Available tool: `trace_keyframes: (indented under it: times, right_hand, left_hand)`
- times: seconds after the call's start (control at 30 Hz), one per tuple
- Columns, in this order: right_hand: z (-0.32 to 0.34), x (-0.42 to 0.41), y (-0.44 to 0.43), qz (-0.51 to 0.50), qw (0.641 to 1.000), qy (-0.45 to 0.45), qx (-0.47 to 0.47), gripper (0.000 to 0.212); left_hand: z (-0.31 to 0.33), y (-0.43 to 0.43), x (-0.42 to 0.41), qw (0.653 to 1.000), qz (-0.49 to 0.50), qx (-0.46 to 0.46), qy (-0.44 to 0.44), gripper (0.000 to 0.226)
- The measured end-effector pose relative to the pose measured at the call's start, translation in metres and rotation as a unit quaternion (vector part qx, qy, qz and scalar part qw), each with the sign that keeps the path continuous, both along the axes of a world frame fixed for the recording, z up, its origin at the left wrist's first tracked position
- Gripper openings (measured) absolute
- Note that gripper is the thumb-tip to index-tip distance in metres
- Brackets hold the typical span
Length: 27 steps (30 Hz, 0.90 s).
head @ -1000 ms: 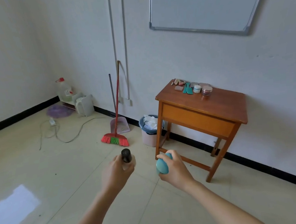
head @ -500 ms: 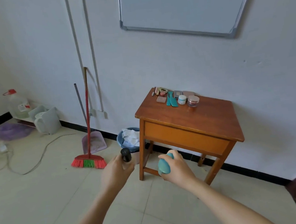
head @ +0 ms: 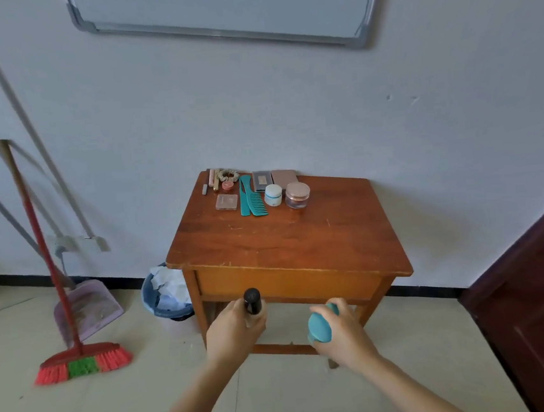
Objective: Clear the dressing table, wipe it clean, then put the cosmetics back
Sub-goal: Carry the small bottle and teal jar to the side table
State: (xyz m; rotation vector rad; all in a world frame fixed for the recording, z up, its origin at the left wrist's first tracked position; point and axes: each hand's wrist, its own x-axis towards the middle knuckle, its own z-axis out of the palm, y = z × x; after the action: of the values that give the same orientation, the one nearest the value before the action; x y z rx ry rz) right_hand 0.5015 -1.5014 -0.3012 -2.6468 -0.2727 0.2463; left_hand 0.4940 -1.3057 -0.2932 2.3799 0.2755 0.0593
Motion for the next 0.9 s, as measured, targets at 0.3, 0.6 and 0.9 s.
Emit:
trace_keyframes:
  times: [0.3,0.6,0.9]
  right_hand:
    - [0.008,0.124,-0.063,-0.001,0.999,-0.037,0.032,0.055]
    - [-0.004,0.213,-0.054,0.021,0.999,-0.012,0.032,0.055]
    - [-0.007,0.307,-0.009,0.0,1.0,0.0,0.014,0.058]
  left_hand:
    - [0.011,-0.066,0.127,0.999,-0.016,0.0,-0.028,0.03]
    - [-0.007,-0.069,0.206,0.998,0.035,-0.028,0.035,0.031]
    - [-0.019,-0.044,0.314,0.999,-0.018,-0.019,0.041,0.026]
